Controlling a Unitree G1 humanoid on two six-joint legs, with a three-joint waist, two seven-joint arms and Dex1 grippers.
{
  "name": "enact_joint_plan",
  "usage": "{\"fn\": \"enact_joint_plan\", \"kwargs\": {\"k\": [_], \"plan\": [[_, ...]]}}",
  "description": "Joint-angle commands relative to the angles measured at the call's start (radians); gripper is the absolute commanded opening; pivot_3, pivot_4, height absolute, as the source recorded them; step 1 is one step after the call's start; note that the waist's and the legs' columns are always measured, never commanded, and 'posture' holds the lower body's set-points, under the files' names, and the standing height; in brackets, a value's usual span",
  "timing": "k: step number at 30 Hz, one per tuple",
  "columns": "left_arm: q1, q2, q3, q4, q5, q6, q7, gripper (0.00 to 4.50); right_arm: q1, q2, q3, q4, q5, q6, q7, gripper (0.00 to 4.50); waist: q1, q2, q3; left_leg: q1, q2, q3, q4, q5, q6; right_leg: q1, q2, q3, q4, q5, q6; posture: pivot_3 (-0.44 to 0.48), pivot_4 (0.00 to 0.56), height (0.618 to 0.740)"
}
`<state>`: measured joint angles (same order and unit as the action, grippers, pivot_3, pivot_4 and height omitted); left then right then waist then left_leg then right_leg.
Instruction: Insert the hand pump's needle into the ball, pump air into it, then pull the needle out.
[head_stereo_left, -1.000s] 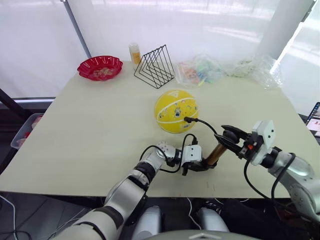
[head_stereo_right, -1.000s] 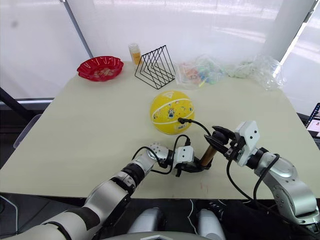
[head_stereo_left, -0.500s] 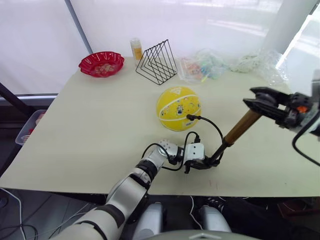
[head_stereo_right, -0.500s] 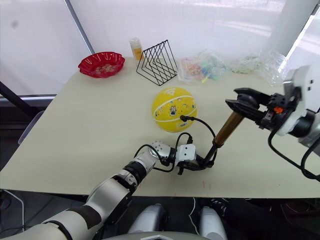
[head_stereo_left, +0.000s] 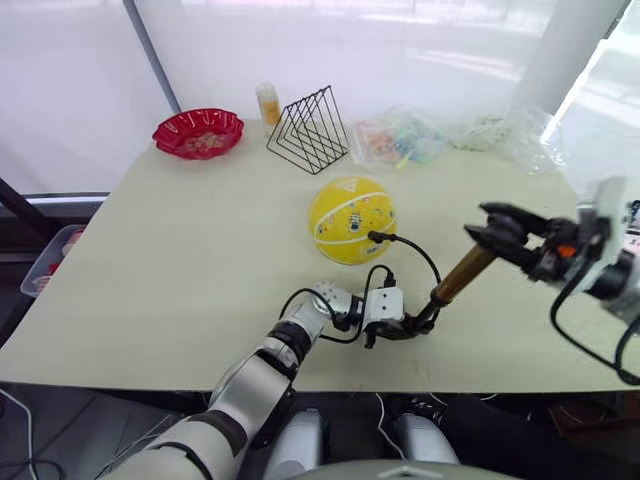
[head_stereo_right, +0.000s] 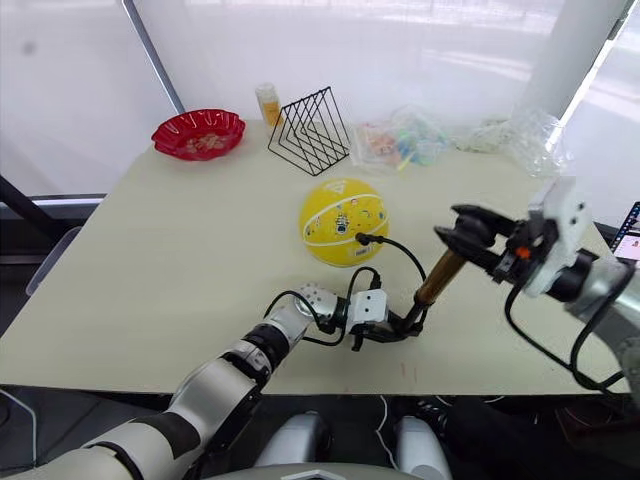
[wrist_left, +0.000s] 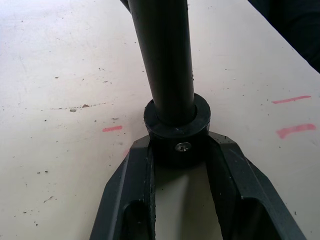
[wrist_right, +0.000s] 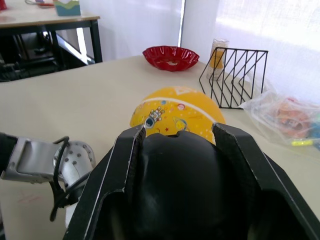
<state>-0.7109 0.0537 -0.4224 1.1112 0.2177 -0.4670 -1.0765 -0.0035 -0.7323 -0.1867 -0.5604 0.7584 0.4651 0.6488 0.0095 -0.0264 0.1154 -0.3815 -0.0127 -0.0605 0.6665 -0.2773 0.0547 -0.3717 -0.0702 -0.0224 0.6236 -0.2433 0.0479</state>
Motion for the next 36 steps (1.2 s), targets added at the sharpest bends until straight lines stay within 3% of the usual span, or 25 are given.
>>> {"fn": "enact_joint_plan", "kwargs": {"k": [1, 5, 13, 20, 25, 31, 36], "plan": [[0.064, 0.033, -0.08, 0.093, 0.098, 0.043, -0.038, 1.0, 0.079, 0.025, 0.171, 0.087, -0.167, -0.042, 0.028, 1.63, 0.0, 0.001, -0.002, 0.001, 0.001, -0.001, 0.0, 0.0, 0.0, 0.001, 0.0, 0.0, 0.001, -0.002, 0.001, 0.0, 0.15, 0.737], [0.061, 0.032, -0.079, 0.092, 0.098, 0.045, -0.037, 1.0, 0.094, 0.064, 0.212, 0.085, -0.23, -0.104, 0.035, 1.63, 0.001, 0.003, -0.006, 0.003, 0.001, -0.001, -0.002, 0.0, 0.0, 0.001, 0.002, -0.002, 0.002, -0.001, 0.0, 0.0, 0.15, 0.737], [0.06, 0.029, -0.081, 0.092, 0.1, 0.044, -0.038, 1.0, -0.014, 0.061, 0.034, 0.005, -0.087, -0.049, 0.018, 1.63, 0.004, 0.01, 0.004, 0.001, 0.0, -0.001, -0.002, 0.0, 0.0, 0.0, 0.002, -0.003, 0.002, 0.0, -0.001, 0.0, 0.15, 0.737], [0.056, 0.023, -0.082, 0.097, 0.099, 0.045, -0.04, 1.0, -0.218, -0.126, -0.237, -0.018, 0.2, 0.127, 0.005, 1.63, 0.007, 0.017, 0.015, -0.005, -0.003, -0.001, 0.0, 0.0, 0.0, -0.003, 0.0, -0.003, 0.002, 0.0, 0.0, 0.0, 0.15, 0.737], [0.051, 0.022, -0.081, 0.102, 0.1, 0.046, -0.038, 1.0, -0.305, -0.182, -0.315, -0.001, 0.311, 0.183, -0.037, 1.63, 0.008, 0.016, 0.017, -0.007, -0.003, -0.002, 0.0, 0.0, 0.0, -0.003, -0.002, -0.004, 0.001, 0.0, 0.0, 0.0, 0.15, 0.737], [0.05, 0.022, -0.08, 0.103, 0.1, 0.046, -0.034, 1.0, -0.311, -0.179, -0.34, -0.011, 0.364, 0.211, -0.082, 1.63, 0.008, 0.016, 0.017, -0.01, -0.003, -0.002, 0.002, 0.0, 0.0, -0.006, -0.003, -0.004, 0.002, 0.001, 0.001, 0.0, 0.15, 0.737], [0.055, 0.021, -0.079, 0.1, 0.098, 0.045, -0.037, 1.0, -0.106, -0.112, -0.166, -0.037, 0.17, 0.167, -0.039, 1.63, 0.007, 0.014, 0.012, -0.011, -0.003, -0.003, 0.002, 0.0, 0.0, -0.006, -0.003, -0.004, 0.002, 0.001, 0.001, 0.0, 0.15, 0.737]]}}
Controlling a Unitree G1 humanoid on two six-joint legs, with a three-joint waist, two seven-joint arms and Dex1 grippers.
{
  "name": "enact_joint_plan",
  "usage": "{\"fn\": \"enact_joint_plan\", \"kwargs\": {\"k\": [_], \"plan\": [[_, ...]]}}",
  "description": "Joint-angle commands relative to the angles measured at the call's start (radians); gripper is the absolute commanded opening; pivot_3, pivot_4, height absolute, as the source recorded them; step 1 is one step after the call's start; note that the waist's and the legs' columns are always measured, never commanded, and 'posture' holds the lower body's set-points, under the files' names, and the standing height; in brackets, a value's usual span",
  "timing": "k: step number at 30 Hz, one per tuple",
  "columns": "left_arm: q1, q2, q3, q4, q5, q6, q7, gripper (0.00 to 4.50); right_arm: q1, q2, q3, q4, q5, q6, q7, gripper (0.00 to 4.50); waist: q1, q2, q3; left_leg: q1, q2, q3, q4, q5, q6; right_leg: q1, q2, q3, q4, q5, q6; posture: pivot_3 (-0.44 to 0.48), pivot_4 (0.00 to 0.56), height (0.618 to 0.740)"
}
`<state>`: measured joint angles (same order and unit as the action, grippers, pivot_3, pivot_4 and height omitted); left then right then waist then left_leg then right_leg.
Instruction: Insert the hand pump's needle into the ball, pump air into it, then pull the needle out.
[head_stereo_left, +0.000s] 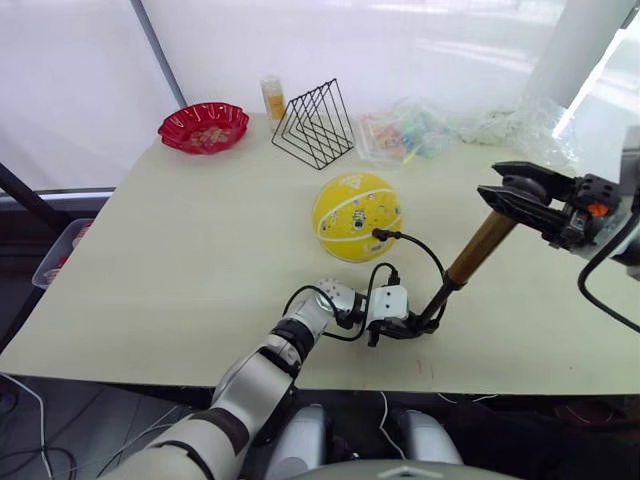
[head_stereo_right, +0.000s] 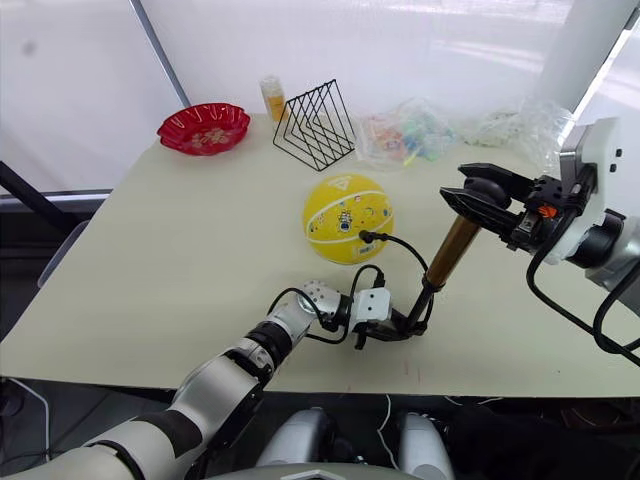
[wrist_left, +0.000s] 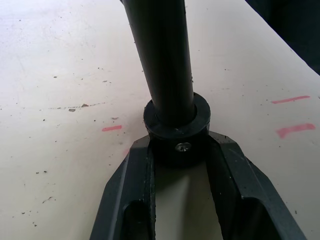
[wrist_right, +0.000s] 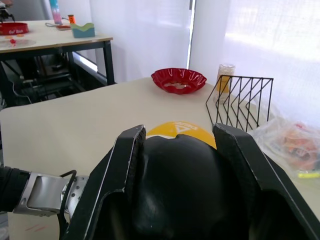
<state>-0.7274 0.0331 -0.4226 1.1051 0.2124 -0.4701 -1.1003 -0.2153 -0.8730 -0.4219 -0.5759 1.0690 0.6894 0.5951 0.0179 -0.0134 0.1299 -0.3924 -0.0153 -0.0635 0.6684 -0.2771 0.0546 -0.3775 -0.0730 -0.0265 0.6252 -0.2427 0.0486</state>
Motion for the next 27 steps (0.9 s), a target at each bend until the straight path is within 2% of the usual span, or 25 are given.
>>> {"fn": "enact_joint_plan", "kwargs": {"k": [1, 3, 5, 9, 11, 16, 18, 24, 27], "plan": [[0.073, 0.042, -0.079, 0.105, 0.103, 0.048, -0.013, 1.0, 0.133, 0.037, 0.095, -0.018, -0.178, -0.076, 0.024, 1.63, -0.002, -0.002, -0.005, 0.001, 0.0, 0.001, 0.0, 0.0, 0.0, 0.0, 0.0, 0.0, 0.0, 0.0, 0.0, 0.0, 0.15, 0.737], [0.077, 0.041, -0.08, 0.103, 0.102, 0.048, -0.013, 1.0, 0.198, 0.082, 0.208, 0.032, -0.3, -0.146, 0.035, 1.63, -0.004, -0.007, -0.01, 0.003, 0.0, 0.001, -0.001, 0.0, 0.0, 0.001, 0.001, 0.0, 0.0, 0.0, 0.0, 0.0, 0.15, 0.737], [0.079, 0.04, -0.08, 0.102, 0.102, 0.048, -0.012, 1.0, 0.225, 0.129, 0.268, 0.07, -0.358, -0.194, 0.035, 1.63, -0.006, -0.012, -0.013, 0.008, 0.001, 0.001, -0.002, 0.0, 0.0, 0.005, 0.001, 0.0, 0.0, -0.001, 0.0, 0.0, 0.15, 0.737], [0.083, 0.039, -0.081, 0.1, 0.103, 0.048, -0.007, 1.0, 0.274, 0.2, 0.422, 0.146, -0.507, -0.299, 0.063, 1.63, -0.007, -0.011, -0.016, 0.012, 0.002, 0.002, -0.002, 0.0, 0.0, 0.007, 0.001, 0.002, 0.0, -0.006, 0.001, 0.0, 0.15, 0.737], [0.084, 0.038, -0.08, 0.099, 0.102, 0.049, -0.005, 1.0, 0.283, 0.221, 0.448, 0.168, -0.547, -0.33, 0.067, 1.63, -0.006, -0.012, -0.02, 0.012, 0.002, 0.002, -0.004, 0.0, 0.0, 0.007, 0.001, 0.001, 0.0, -0.006, 0.001, 0.0, 0.15, 0.737], [0.085, 0.039, -0.08, 0.098, 0.103, 0.049, -0.006, 1.0, 0.25, 0.211, 0.373, 0.133, -0.52, -0.333, 0.085, 1.63, -0.004, -0.009, -0.019, 0.012, 0.001, 0.003, -0.004, 0.0, -0.001, 0.007, 0.002, 0.001, 0.0, -0.004, -0.002, 0.0, 0.15, 0.737], [0.083, 0.039, -0.08, 0.1, 0.103, 0.049, -0.007, 1.0, 0.226, 0.188, 0.307, 0.098, -0.463, -0.305, 0.094, 1.63, -0.004, -0.005, -0.016, 0.011, 0.0, 0.003, -0.004, 0.0, -0.002, 0.007, 0.002, 0.001, 0.0, -0.004, -0.001, 0.0, 0.15, 0.737], [0.079, 0.035, -0.08, 0.106, 0.105, 0.048, -0.006, 1.0, 0.092, 0.04, 0.028, 0.019, -0.179, -0.15, 0.089, 1.63, -0.001, 0.003, -0.004, 0.005, -0.004, 0.004, -0.003, 0.001, -0.004, 0.003, -0.001, 0.001, 0.0, -0.003, 0.004, 0.0, 0.15, 0.737], [0.077, 0.034, -0.081, 0.109, 0.106, 0.048, -0.007, 1.0, 0.043, -0.03, -0.067, 0.015, -0.079, -0.084, 0.077, 1.63, 0.0, 0.004, 0.0, -0.003, -0.006, 0.004, -0.001, 0.003, -0.007, -0.002, -0.005, -0.001, 0.0, -0.002, 0.007, 0.0, 0.15, 0.737]]}}
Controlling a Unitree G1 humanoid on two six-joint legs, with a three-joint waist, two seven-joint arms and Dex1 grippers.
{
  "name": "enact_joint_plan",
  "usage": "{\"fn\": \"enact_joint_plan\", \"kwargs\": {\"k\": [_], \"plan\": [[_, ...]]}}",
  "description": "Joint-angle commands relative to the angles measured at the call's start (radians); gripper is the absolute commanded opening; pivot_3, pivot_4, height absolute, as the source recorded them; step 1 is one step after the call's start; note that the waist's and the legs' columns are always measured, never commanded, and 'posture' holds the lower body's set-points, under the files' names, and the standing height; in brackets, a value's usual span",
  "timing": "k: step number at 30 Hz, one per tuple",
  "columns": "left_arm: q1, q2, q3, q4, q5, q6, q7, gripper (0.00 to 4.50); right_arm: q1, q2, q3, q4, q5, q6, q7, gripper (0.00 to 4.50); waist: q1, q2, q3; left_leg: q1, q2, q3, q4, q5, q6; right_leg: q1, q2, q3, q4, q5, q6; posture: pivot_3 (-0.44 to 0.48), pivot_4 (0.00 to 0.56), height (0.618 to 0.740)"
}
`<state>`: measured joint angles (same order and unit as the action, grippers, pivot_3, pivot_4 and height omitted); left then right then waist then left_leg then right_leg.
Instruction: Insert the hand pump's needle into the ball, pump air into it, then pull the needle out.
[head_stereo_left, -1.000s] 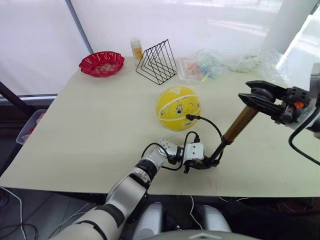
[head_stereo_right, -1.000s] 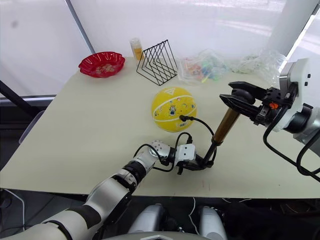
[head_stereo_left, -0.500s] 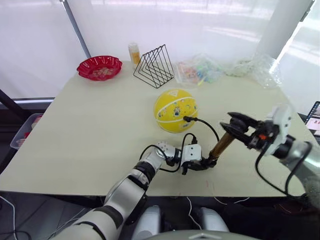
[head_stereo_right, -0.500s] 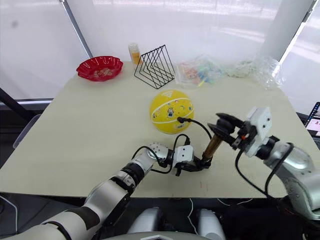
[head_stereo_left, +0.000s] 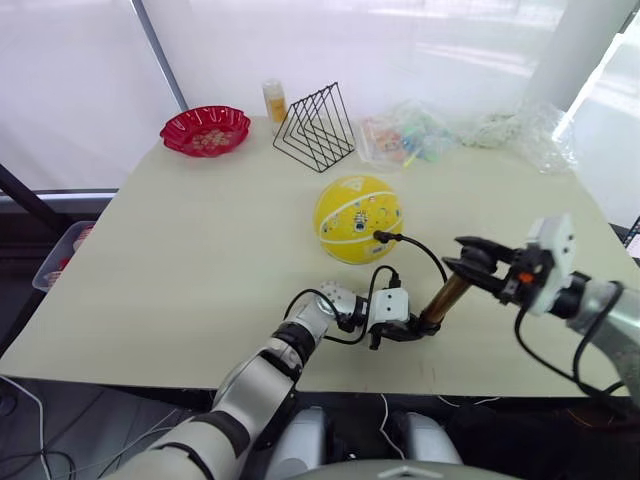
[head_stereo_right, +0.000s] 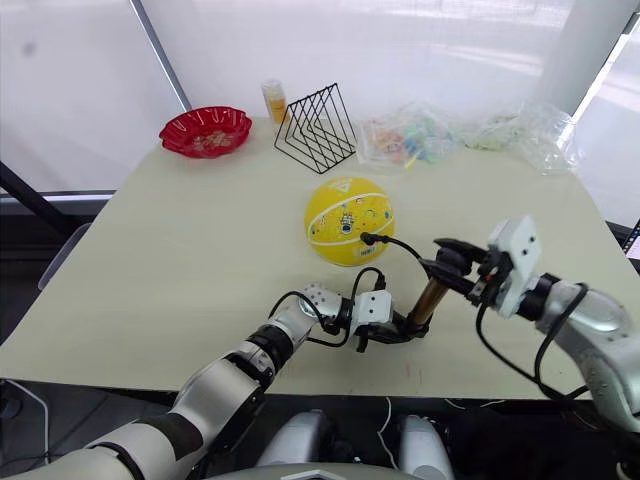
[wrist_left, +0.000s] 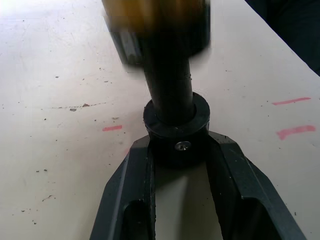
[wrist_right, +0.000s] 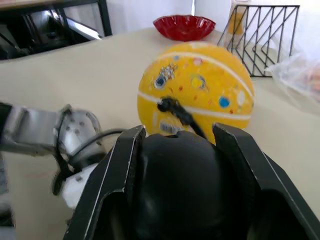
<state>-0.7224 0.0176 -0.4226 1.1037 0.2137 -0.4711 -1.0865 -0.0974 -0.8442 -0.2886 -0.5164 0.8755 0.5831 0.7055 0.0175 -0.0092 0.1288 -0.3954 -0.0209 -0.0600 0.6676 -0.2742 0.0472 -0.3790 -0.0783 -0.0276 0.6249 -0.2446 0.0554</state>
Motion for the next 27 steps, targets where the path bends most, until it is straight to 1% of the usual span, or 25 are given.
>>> {"fn": "enact_joint_plan", "kwargs": {"k": [1, 3, 6, 8, 10, 13, 14, 15, 17, 19, 21, 23, 25, 27], "plan": [[0.07, 0.048, -0.081, 0.112, 0.105, 0.049, -0.02, 1.0, -0.087, -0.091, -0.229, -0.044, 0.138, 0.047, -0.03, 1.63, 0.001, -0.001, 0.002, -0.001, 0.0, 0.0, 0.0, 0.0, 0.0, 0.0, -0.001, 0.0, 0.0, 0.0, 0.001, 0.0, 0.15, 0.737], [0.069, 0.048, -0.081, 0.113, 0.106, 0.048, -0.02, 1.0, -0.1, -0.136, -0.267, -0.047, 0.165, 0.085, -0.026, 1.63, 0.001, -0.002, 0.003, -0.002, -0.002, 0.0, 0.0, 0.0, 0.0, 0.0, -0.006, -0.001, -0.001, 0.001, 0.002, 0.0, 0.15, 0.737], [0.068, 0.047, -0.082, 0.114, 0.108, 0.046, -0.019, 1.0, -0.172, -0.179, -0.313, -0.031, 0.239, 0.121, -0.069, 1.63, -0.001, -0.002, 0.005, -0.002, -0.003, 0.0, 0.0, 0.0, 0.0, 0.0, -0.008, -0.002, -0.002, 0.001, 0.003, 0.0, 0.15, 0.737], [0.068, 0.049, -0.083, 0.114, 0.108, 0.045, -0.019, 1.0, -0.185, -0.181, -0.313, -0.029, 0.244, 0.133, -0.082, 1.63, -0.001, -0.003, 0.007, -0.002, -0.001, 0.0, 0.0, 0.0, 0.0, 0.001, -0.01, -0.002, -0.002, 0.001, 0.005, 0.0, 0.15, 0.737], [0.07, 0.05, -0.083, 0.113, 0.109, 0.044, -0.019, 1.0, -0.158, -0.169, -0.29, -0.04, 0.22, 0.14, -0.081, 1.63, -0.001, -0.005, 0.007, -0.003, 0.001, 0.0, 0.0, 0.001, -0.001, 0.001, -0.01, -0.002, -0.002, 0.001, 0.005, 0.0, 0.15, 0.737], [0.071, 0.05, -0.083, 0.112, 0.108, 0.043, -0.019, 1.0, -0.075, -0.147, -0.218, -0.068, 0.142, 0.132, -0.058, 1.63, -0.001, -0.007, 0.006, -0.003, 0.0, 0.0, 0.0, 0.001, -0.001, 0.001, -0.01, -0.001, -0.002, 0.0, 0.007, 0.0, 0.15, 0.737], [0.072, 0.05, -0.082, 0.112, 0.107, 0.043, -0.019, 1.0, -0.047, -0.123, -0.181, -0.073, 0.113, 0.114, -0.057, 1.63, -0.002, -0.009, 0.005, -0.003, 0.0, -0.001, 0.0, 0.001, -0.001, 0.001, -0.01, -0.001, -0.002, 0.0, 0.007, 0.0, 0.15, 0.737], [0.074, 0.051, -0.082, 0.111, 0.108, 0.042, -0.018, 1.0, -0.017, -0.085, -0.135, -0.075, 0.088, 0.1, -0.068, 1.63, -0.002, -0.01, 0.004, -0.002, 0.0, -0.002, 0.0, 0.001, -0.001, 0.001, -0.01, 0.0, -0.002, 0.0, 0.007, 0.0, 0.15, 0.737], [0.076, 0.052, -0.083, 0.11, 0.108, 0.041, -0.017, 1.0, 0.062, -0.028, -0.008, -0.071, -0.028, 0.036, -0.056, 1.63, -0.005, -0.016, -0.002, 0.0, 0.0, -0.004, -0.001, 0.001, -0.001, 0.002, -0.009, 0.001, -0.001, 0.0, 0.007, 0.0, 0.15, 0.737], [0.077, 0.052, -0.082, 0.109, 0.106, 0.041, -0.016, 1.0, 0.111, 0.024, 0.08, -0.047, -0.116, -0.02, -0.054, 1.63, -0.008, -0.023, -0.007, 0.003, 0.001, -0.006, -0.002, 0.0, -0.001, 0.003, -0.008, 0.003, -0.001, 0.0, 0.007, 0.0, 0.15, 0.737], [0.078, 0.052, -0.082, 0.108, 0.106, 0.041, -0.016, 1.0, 0.139, 0.083, 0.157, -0.008, -0.196, -0.081, -0.06, 1.63, -0.011, -0.023, -0.007, 0.011, 0.001, -0.005, -0.003, 0.0, -0.003, 0.009, -0.008, 0.006, -0.001, -0.001, 0.009, 0.0, 0.15, 0.737], [0.078, 0.052, -0.083, 0.108, 0.107, 0.041, -0.015, 1.0, 0.161, 0.118, 0.216, 0.031, -0.265, -0.129, -0.053, 1.63, -0.015, -0.023, -0.008, 0.016, 0.003, -0.005, -0.004, -0.001, -0.004, 0.013, -0.008, 0.007, -0.001, -0.004, 0.012, 0.0, 0.15, 0.737], [0.078, 0.052, -0.083, 0.107, 0.108, 0.041, -0.015, 1.0, 0.185, 0.14, 0.263, 0.063, -0.318, -0.169, -0.036, 1.63, -0.017, -0.022, -0.01, 0.016, 0.003, -0.005, -0.004, -0.001, -0.004, 0.013, -0.008, 0.007, -0.001, -0.004, 0.013, 0.0, 0.15, 0.737], [0.076, 0.052, -0.082, 0.106, 0.107, 0.042, -0.015, 1.0, 0.194, 0.158, 0.277, 0.067, -0.339, -0.192, -0.032, 1.63, -0.016, -0.021, -0.011, 0.016, 0.004, -0.005, -0.004, -0.002, -0.005, 0.013, -0.007, 0.006, -0.001, -0.004, 0.012, 0.0, 0.15, 0.737]]}}
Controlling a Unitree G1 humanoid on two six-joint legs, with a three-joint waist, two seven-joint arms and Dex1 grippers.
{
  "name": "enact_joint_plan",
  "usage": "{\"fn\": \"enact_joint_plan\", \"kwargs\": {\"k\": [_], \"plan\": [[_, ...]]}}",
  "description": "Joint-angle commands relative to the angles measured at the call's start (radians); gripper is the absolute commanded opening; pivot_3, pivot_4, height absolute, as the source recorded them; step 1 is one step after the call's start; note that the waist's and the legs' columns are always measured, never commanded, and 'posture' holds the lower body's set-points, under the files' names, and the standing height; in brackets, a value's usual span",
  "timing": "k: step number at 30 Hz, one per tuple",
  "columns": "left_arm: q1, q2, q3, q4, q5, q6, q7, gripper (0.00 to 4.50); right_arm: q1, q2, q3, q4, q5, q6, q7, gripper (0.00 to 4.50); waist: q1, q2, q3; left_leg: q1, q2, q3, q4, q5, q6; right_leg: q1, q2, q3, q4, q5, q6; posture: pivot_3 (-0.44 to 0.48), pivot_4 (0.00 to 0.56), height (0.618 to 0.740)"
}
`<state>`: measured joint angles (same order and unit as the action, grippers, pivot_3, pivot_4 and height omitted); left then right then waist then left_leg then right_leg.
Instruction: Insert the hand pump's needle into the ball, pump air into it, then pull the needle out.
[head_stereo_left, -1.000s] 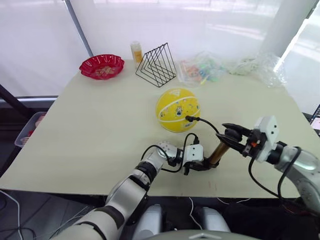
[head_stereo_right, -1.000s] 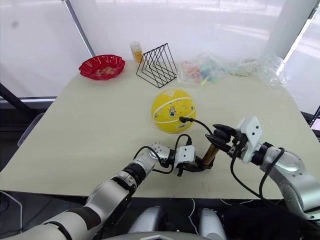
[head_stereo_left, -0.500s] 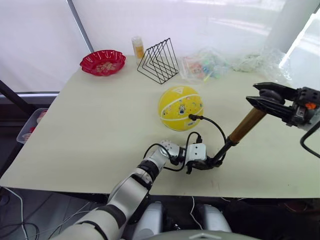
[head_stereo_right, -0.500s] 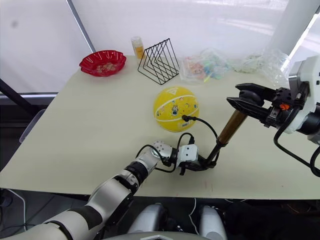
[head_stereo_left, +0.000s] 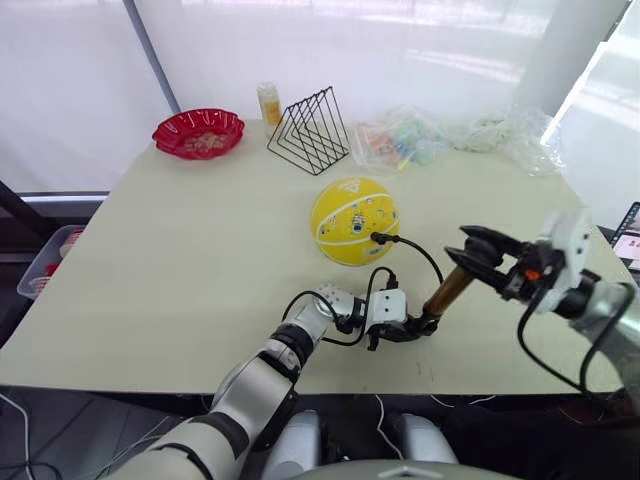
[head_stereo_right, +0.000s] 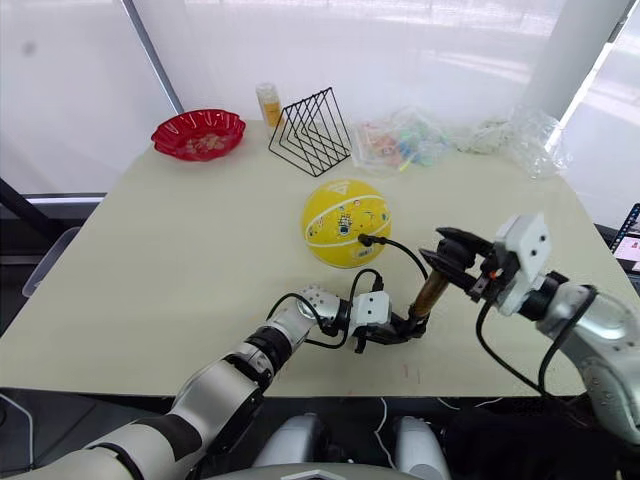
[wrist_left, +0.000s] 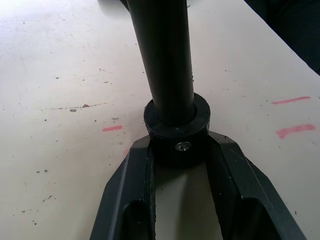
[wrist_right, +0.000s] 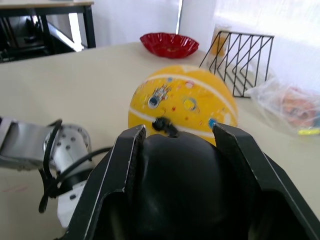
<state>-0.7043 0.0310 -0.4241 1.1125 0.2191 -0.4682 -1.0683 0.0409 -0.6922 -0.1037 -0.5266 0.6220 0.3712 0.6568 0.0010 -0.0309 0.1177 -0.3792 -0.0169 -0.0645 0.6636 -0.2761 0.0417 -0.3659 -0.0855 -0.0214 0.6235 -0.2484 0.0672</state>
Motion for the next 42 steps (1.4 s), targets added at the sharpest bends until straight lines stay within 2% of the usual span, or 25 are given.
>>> {"fn": "enact_joint_plan", "kwargs": {"k": [1, 3, 8, 12, 14, 16, 22, 26, 28, 30, 33, 39, 42], "plan": [[0.057, 0.039, -0.081, 0.097, 0.101, 0.039, -0.034, 1.0, 0.051, 0.013, 0.077, 0.066, -0.073, 0.02, 0.013, 1.63, 0.0, 0.001, 0.0, 0.0, 0.0, 0.0, 0.0, 0.0, 0.0, 0.0, 0.0, 0.0, 0.0, 0.001, -0.001, 0.0, 0.15, 0.737], [0.056, 0.041, -0.08, 0.097, 0.101, 0.039, -0.035, 1.0, 0.03, 0.014, 0.024, 0.035, -0.033, 0.027, 0.012, 1.63, 0.0, 0.002, 0.001, 0.0, 0.0, 0.001, 0.0, 0.0, 0.0, 0.0, 0.004, 0.0, 0.0, 0.001, -0.002, 0.0, 0.15, 0.737], [0.052, 0.042, -0.081, 0.098, 0.102, 0.039, -0.038, 1.0, -0.054, -0.066, -0.165, -0.022, 0.122, 0.105, 0.03, 1.63, 0.005, 0.01, 0.01, -0.002, 0.0, 0.002, 0.001, 0.0, -0.001, -0.001, 0.002, 0.0, 0.0, 0.001, -0.002, 0.0, 0.15, 0.737], [0.047, 0.04, -0.08, 0.102, 0.103, 0.04, -0.039, 1.0, -0.161, -0.178, -0.347, -0.029, 0.306, 0.206, 0.027, 1.63, 0.012, 0.016, 0.017, -0.007, 0.001, 0.004, 0.001, 0.0, -0.001, -0.005, -0.001, 0.0, 0.0, 0.001, 0.0, 0.0, 0.15, 0.737], [0.045, 0.039, -0.08, 0.104, 0.102, 0.04, -0.04, 1.0, -0.192, -0.219, -0.399, -0.024, 0.364, 0.244, 0.023, 1.63, 0.013, 0.016, 0.018, -0.016, 0.0, 0.005, 0.004, 0.001, -0.001, -0.01, -0.001, 0.0, 0.0, 0.002, 0.001, 0.0, 0.15, 0.737], [0.044, 0.039, -0.08, 0.105, 0.102, 0.039, -0.04, 1.0, -0.235, -0.278, -0.471, -0.017, 0.444, 0.292, 0.018, 1.63, 0.014, 0.016, 0.019, -0.018, -0.001, 0.004, 0.005, 0.001, -0.001, -0.012, -0.001, 0.0, 0.001, 0.002, 0.002, 0.0, 0.15, 0.737], [0.04, 0.041, -0.079, 0.107, 0.102, 0.039, -0.04, 1.0, -0.305, -0.374, -0.544, -0.012, 0.52, 0.372, -0.009, 1.63, 0.013, 0.015, 0.023, -0.018, 0.0, 0.003, 0.005, 0.001, -0.001, -0.012, -0.003, 0.002, 0.001, 0.002, 0.002, 0.0, 0.15, 0.737], [0.043, 0.045, -0.079, 0.105, 0.102, 0.037, -0.043, 1.0, -0.28, -0.367, -0.516, -0.032, 0.5, 0.391, -0.013, 1.63, 0.013, 0.015, 0.023, -0.018, 0.002, 0.005, 0.005, 0.001, -0.001, -0.012, -0.003, 0.002, 0.001, 0.002, 0.002, 0.0, 0.15, 0.737], [0.047, 0.046, -0.08, 0.102, 0.102, 0.036, -0.045, 1.0, -0.164, -0.298, -0.392, -0.059, 0.393, 0.361, -0.004, 1.63, 0.014, 0.012, 0.022, -0.018, 0.002, 0.005, 0.005, 0.001, -0.001, -0.012, -0.003, 0.002, 0.001, 0.002, 0.002, 0.0, 0.15, 0.737], [0.048, 0.047, -0.079, 0.101, 0.1, 0.036, -0.045, 1.0, -0.083, -0.244, -0.29, -0.062, 0.301, 0.317, 0.001, 1.63, 0.013, 0.001, 0.014, -0.017, 0.003, 0.002, 0.003, 0.001, -0.002, -0.011, -0.002, 0.0, 0.001, 0.002, 0.002, 0.0, 0.15, 0.737], [0.049, 0.048, -0.08, 0.098, 0.1, 0.036, -0.044, 1.0, -0.011, -0.145, -0.142, -0.016, 0.163, 0.216, 0.005, 1.63, 0.003, -0.002, 0.008, -0.012, 0.002, 0.0, 0.003, 0.0, -0.002, -0.009, 0.0, 0.006, 0.001, 0.002, 0.002, 0.0, 0.15, 0.737], [0.05, 0.052, -0.079, 0.094, 0.098, 0.039, -0.04, 1.0, 0.067, 0.005, 0.028, 0.09, -0.005, 0.08, 0.011, 1.63, -0.007, -0.004, 0.004, 0.001, 0.004, -0.001, 0.0, 0.0, -0.003, 0.0, 0.0, 0.008, 0.001, -0.001, 0.004, 0.0, 0.15, 0.737], [0.05, 0.052, -0.08, 0.094, 0.098, 0.04, -0.041, 1.0, 0.063, 0.03, 0.071, 0.103, -0.061, 0.044, 0.021, 1.63, -0.01, -0.003, 0.002, 0.002, 0.004, -0.001, -0.001, 0.0, -0.003, 0.0, 0.003, 0.007, 0.001, 0.0, 0.002, 0.0, 0.15, 0.737]]}}
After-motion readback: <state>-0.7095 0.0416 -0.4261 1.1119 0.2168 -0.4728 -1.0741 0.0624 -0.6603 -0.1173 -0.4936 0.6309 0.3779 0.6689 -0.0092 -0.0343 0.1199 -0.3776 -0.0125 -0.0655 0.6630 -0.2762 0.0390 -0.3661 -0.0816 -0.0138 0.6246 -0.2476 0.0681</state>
